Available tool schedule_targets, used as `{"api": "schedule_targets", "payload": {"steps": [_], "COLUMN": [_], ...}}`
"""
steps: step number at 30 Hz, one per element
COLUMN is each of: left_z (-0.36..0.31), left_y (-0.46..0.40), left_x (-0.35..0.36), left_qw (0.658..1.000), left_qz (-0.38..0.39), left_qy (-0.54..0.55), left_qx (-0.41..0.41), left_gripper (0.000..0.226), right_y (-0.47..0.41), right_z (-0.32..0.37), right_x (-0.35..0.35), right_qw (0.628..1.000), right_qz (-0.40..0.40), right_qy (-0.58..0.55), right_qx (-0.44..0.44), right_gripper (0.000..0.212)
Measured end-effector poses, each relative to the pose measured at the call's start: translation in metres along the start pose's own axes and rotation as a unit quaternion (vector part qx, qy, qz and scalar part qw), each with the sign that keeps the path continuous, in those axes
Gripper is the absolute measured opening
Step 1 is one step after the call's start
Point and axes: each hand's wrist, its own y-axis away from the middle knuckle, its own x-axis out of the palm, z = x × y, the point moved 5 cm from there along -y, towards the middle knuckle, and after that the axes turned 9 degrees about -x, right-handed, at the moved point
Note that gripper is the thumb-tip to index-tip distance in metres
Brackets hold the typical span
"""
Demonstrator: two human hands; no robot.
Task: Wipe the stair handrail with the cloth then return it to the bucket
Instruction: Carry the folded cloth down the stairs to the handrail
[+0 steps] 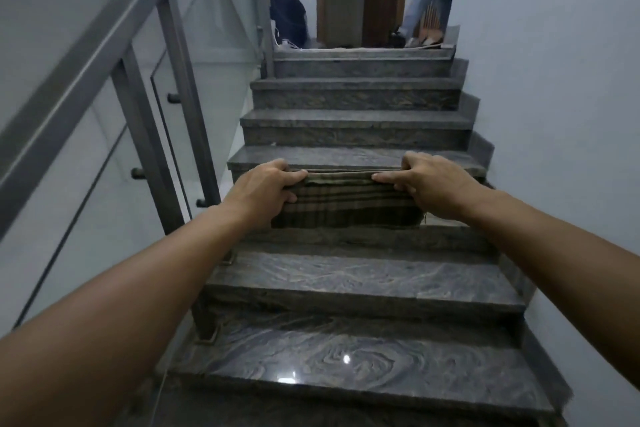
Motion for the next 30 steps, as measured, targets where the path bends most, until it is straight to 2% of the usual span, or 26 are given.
{"api": "schedule_targets", "payload": {"steps": [9, 19, 30], "left_z": [0.065, 0.088, 0.121], "left_y": [-0.152, -0.312, -0.485], "left_x": [-0.069, -0.119, -0.195], "left_qw": [0.999, 0.998, 0.986], "left_qz": [-0.028, -0.048, -0.116], "left_qy": [-0.013, 0.001, 0.004], "left_qx": [-0.028, -0.031, -0.118], "left_gripper": [0.044, 0.041, 0.04], "right_y": [-0.164, -0.289, -0.455], "right_z": [-0.084, -0.193, -0.313], "right_x": [-0.048, -0.095, -0.152], "right_qw": [1.0, 0.999, 0.993], "right_qz": [-0.022, -0.038, -0.084], "right_qy": [-0.005, -0.002, -0.062], "right_qx": [-0.022, -0.026, -0.051], "right_gripper": [0.044, 0.047, 0.043]}}
